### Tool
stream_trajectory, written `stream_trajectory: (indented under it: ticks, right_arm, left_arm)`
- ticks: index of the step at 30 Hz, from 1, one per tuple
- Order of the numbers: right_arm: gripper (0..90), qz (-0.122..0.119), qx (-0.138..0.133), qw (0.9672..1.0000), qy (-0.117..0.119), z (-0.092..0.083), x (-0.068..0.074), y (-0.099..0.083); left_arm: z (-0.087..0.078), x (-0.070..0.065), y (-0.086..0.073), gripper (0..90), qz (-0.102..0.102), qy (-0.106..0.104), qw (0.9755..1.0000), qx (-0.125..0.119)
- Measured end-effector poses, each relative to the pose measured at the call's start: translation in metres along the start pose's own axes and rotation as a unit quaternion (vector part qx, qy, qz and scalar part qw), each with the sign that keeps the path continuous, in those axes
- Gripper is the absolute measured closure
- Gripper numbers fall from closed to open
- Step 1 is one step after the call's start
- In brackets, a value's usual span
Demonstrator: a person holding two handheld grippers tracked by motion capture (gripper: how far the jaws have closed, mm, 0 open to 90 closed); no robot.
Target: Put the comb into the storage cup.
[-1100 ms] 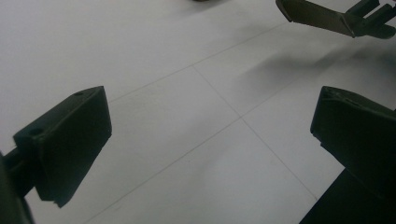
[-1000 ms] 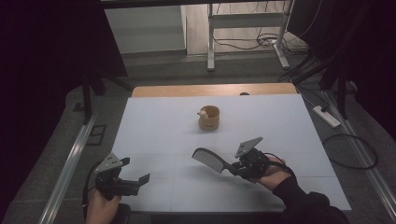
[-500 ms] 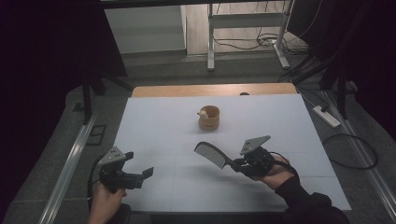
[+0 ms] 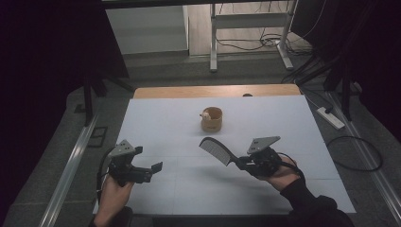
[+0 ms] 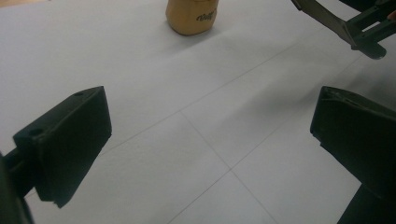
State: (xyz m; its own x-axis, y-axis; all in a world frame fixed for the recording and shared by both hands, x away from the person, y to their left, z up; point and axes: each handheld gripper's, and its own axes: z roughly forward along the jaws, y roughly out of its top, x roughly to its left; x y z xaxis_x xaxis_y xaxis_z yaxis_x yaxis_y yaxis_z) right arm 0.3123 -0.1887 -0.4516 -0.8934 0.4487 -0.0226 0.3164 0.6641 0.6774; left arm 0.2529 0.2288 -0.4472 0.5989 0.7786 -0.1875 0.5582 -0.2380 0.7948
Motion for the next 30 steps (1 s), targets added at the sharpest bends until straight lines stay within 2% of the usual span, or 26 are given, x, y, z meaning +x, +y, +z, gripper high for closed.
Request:
stream_trajectory:
  ticks: [4, 7, 10, 16, 30]
  right_arm:
    - [73.2, 0.001, -0.010, 0.9999, -0.007, -0.003, -0.001, 0.001]
    - [73.1, -0.001, -0.022, 0.9996, -0.015, -0.006, -0.001, 0.001]
    - [73.1, -0.001, -0.027, 0.9995, -0.019, -0.007, -0.002, 0.001]
    - [73.2, -0.003, -0.037, 0.9989, -0.028, -0.010, -0.003, 0.001]
    - [73.1, -0.009, -0.057, 0.9974, -0.043, -0.015, -0.003, 0.001]
  left_arm:
    - [0.005, -0.001, 0.007, 0.0, 0.002, -0.009, 1.0000, -0.001]
    - [0.010, -0.001, 0.015, 0.0, -0.003, -0.027, 0.9996, -0.005]
    - [0.013, -0.001, 0.021, 0.0, -0.004, -0.036, 0.9993, -0.008]
    - [0.019, 0.000, 0.030, 0.0, -0.002, -0.042, 0.9991, -0.009]
    - [0.034, 0.000, 0.052, 0.0, 0.001, -0.077, 0.9970, -0.005]
